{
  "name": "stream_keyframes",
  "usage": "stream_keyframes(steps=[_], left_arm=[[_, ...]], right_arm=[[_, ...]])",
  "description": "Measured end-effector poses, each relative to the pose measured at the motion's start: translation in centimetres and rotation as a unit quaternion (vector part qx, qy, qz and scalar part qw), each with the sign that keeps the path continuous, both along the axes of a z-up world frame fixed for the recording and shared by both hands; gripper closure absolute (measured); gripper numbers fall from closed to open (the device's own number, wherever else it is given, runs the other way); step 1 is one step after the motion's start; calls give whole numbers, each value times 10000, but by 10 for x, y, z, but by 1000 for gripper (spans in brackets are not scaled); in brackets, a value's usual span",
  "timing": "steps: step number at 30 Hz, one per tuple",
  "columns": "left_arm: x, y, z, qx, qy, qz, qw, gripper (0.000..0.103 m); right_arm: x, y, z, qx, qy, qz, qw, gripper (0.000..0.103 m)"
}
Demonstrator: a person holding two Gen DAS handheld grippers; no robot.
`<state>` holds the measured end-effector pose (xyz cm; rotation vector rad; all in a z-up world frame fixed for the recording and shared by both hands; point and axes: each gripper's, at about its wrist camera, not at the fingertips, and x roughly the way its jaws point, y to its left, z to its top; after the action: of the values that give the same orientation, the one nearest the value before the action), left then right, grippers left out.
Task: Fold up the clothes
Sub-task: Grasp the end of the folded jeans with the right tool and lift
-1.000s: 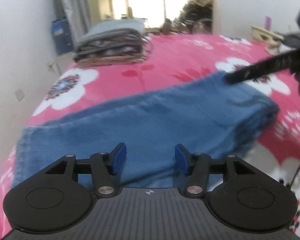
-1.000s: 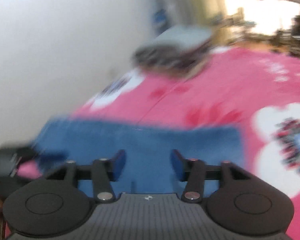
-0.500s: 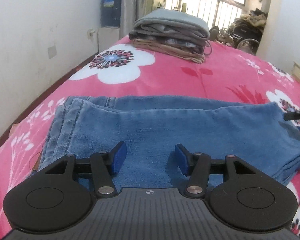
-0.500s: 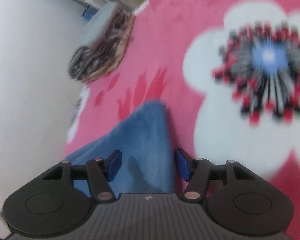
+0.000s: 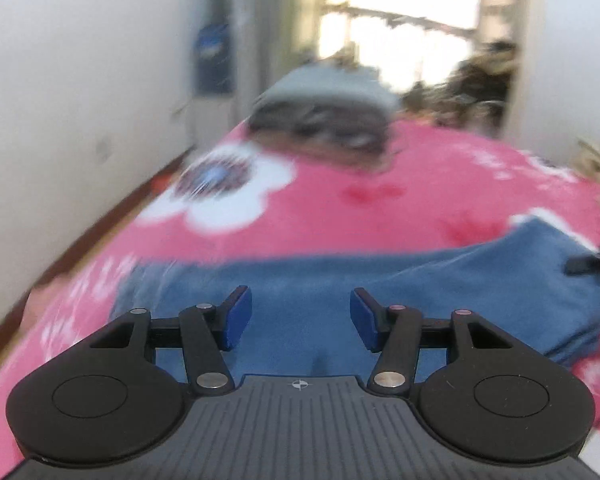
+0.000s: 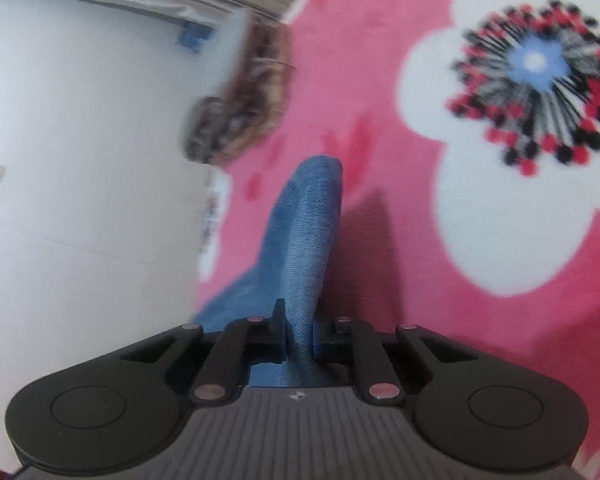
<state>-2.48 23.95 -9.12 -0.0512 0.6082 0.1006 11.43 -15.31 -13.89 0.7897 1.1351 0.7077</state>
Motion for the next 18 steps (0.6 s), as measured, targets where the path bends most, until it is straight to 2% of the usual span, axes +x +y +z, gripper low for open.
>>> stream_keyframes(steps=[3, 6, 8, 13, 18], left_arm=[[24, -33, -2, 431, 94, -813, 9957, 48], [53, -63, -25, 817, 362, -1361, 9867, 48], [59, -68, -35, 929, 493, -1384, 9848, 48], [64, -74, -51, 1162, 691, -1337, 9818, 48], [22, -59, -23, 1192, 492, -1176, 9847, 47]], right_arm=[[-6, 10, 23, 162, -252, 152, 9994, 91], [-8, 23, 43, 273, -443, 325, 9981, 91], [-10, 31, 52, 489, -464, 426, 9968, 90], [-13, 63, 68, 614, -584, 847, 9928, 91], [-4, 91, 82, 881, -664, 1098, 9878, 90]])
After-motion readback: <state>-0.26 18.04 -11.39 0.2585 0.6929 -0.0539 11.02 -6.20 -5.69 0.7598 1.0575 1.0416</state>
